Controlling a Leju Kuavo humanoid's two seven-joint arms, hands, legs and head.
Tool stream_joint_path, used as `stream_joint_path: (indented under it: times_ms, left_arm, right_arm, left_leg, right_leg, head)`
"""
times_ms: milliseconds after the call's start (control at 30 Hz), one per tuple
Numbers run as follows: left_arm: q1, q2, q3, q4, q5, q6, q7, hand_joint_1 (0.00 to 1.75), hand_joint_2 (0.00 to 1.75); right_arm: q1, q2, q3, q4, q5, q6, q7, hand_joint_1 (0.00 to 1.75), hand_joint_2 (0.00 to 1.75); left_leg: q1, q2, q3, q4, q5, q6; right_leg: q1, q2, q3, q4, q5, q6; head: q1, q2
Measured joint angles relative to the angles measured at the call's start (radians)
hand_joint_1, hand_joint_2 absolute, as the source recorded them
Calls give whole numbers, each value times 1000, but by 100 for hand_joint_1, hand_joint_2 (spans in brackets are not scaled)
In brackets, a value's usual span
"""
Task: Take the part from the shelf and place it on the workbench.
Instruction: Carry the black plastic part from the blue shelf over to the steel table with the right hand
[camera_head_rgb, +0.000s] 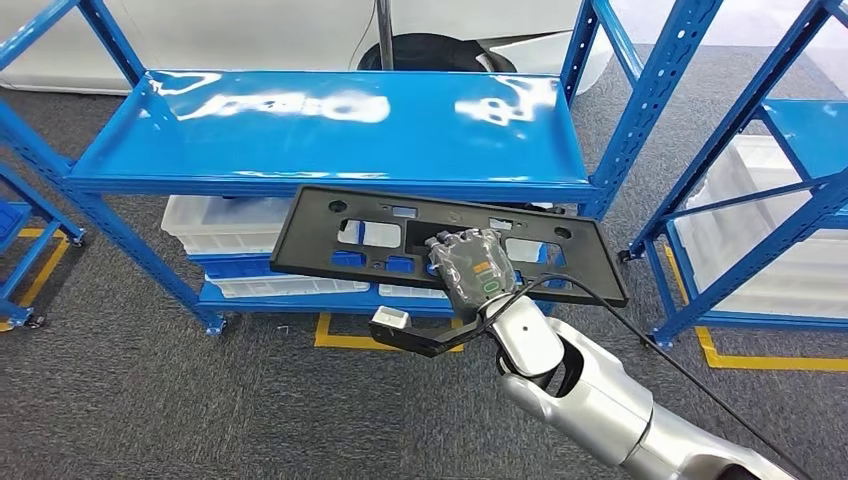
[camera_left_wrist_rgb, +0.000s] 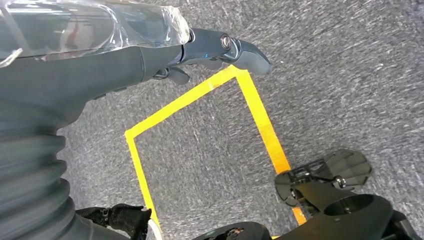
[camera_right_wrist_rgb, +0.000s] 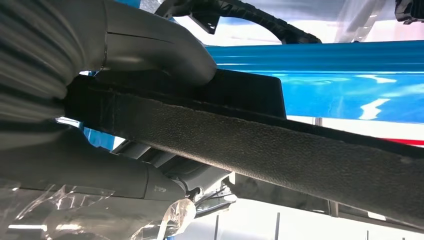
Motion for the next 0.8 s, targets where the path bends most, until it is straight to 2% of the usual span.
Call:
stream_joint_path:
  times_ms: [33,67,100,133,167,200,267,300,333,367,400,433,467,500,533,567,633,667,700,767,800]
  left_arm:
    - [0,-1,0,0,0,0,0,0,175]
    - [0,-1,0,0,0,0,0,0,175]
    - [1,-1,0,0,0,1,0,0,175]
    - [2,0,0,1,0,2,0,0,175]
    - [3,0,0,1,0,3,0,0,175]
    - [4,1,0,1,0,4,0,0,175]
    - [4,1,0,2,1,4,-1,0,175]
    - [4,1,0,2,1,5,-1,0,175]
    - [4,1,0,2,1,5,-1,0,175]
    - [4,1,0,2,1,5,-2,0,175]
    - [4,1,0,2,1,5,-2,0,175]
    - [3,1,0,2,1,6,-2,0,175]
    - [1,2,0,2,1,6,-2,0,175]
    - [-1,2,0,2,1,6,-2,0,175]
    - [-3,2,0,2,1,7,-2,0,175]
    - [-4,2,0,2,1,6,-1,0,175]
    - [-3,1,0,2,1,6,-1,0,175]
    - [-2,0,0,2,1,6,0,0,175]
    - [-2,-1,0,2,1,6,0,0,175]
    - [-2,-1,0,2,1,6,0,0,175]
    - [-2,-1,0,2,1,6,0,0,175]
  right_arm:
    - [-1,0,0,-1,0,0,0,175,175]
    - [-2,0,0,-1,0,0,0,175,175]
    - [-2,0,-1,-1,0,0,0,175,175]
    - [-3,-1,-1,-1,0,1,0,175,175]
    - [-4,-1,-1,-2,0,1,0,175,175]
    - [-6,-1,-1,-2,0,2,1,175,175]
    - [-8,-1,-1,-2,0,4,3,175,175]
    - [-8,-2,0,-2,0,5,4,175,175]
    - [-8,-2,0,-2,0,6,4,175,175]
    - [-9,-2,0,-2,0,7,6,175,175]
    - [-9,-2,0,-2,0,9,7,175,175]
    - [-11,-3,0,-2,0,10,9,175,175]
    - [-13,-3,-1,-3,0,10,10,175,175]
    - [-16,-4,-2,-4,0,11,11,175,175]
    - [-19,-4,-3,-4,0,11,12,175,175]
    - [-21,-5,-4,-5,0,11,12,175,175]
    - [-24,-6,-4,-6,0,12,12,175,175]
    - [-24,-7,-4,-6,0,13,12,175,175]
    - [-24,-9,-4,-6,0,14,13,175,175]
    - [-24,-11,-5,-6,0,14,16,175,175]
    - [-23,-12,-5,-6,0,14,17,175,175]
  left_leg:
    - [0,0,-5,0,8,-5]
    - [0,0,-10,0,16,-11]
    - [0,0,-16,-2,24,-16]
    - [0,-1,-23,3,19,-22]
    - [0,-2,-35,23,-4,-28]
    - [2,-2,-52,65,-43,-34]
    - [9,-2,-95,209,-143,-46]
    - [12,-2,-111,278,-172,-50]
    - [14,-2,-115,321,-180,-54]
    - [15,-2,-99,322,-164,-56]
    - [17,-2,-65,284,-135,-56]
    - [19,-2,-17,215,-107,-56]
    - [18,-3,38,132,-93,-54]
    - [16,-5,80,60,-93,-49]
    - [13,-7,104,14,-98,-43]
    - [8,-9,112,-7,-104,-37]
    - [8,-8,96,-9,-91,-21]
    - [9,-6,86,-9,-81,-11]
    - [10,-4,75,-10,-70,-2]
    - [7,-2,53,-10,-50,10]
    - [4,-2,42,-9,-41,13]
  right_leg:
    - [3,0,23,-43,-5,-4]
    - [6,0,29,-62,-7,-7]
    - [4,-1,24,-65,-1,-11]
    - [1,-3,16,-66,8,-17]
    - [-2,-5,7,-68,18,-23]
    - [-7,-7,-2,-70,28,-28]
    - [-8,-9,-26,-68,45,-34]
    - [-8,-10,-37,-66,53,-34]
    - [-8,-11,-49,-64,61,-33]
    - [-8,-11,-61,-61,69,-31]
    - [-8,-10,-72,-59,76,-28]
    - [-9,-10,-83,-56,83,-25]
    - [-8,-9,-93,-53,90,-19]
    - [-7,-9,-101,-52,98,-14]
    - [-6,-9,-107,-51,106,-8]
    - [-6,-9,-112,-51,115,-3]
    - [-7,-9,-124,-49,122,9]
    - [-7,-8,-135,-33,101,13]
    - [-7,-7,-150,2,64,17]
    - [-8,-6,-187,133,-44,21]
    - [-8,-6,-202,207,-82,21]
  head:
    - [0,0]
    - [-1,0]
    - [0,0]
    - [-1,0]
    - [-2,0]
    - [-3,0]
    - [-5,0]
    - [-5,0]
    - [-6,0]
    - [-6,0]
    - [-6,0]
    - [-6,0]
    - [-6,0]
    - [-5,0]
    - [-5,0]
    - [-5,0]
    - [-5,0]
    - [-5,0]
    - [-4,0]
    - [-3,0]
    - [-3,0]
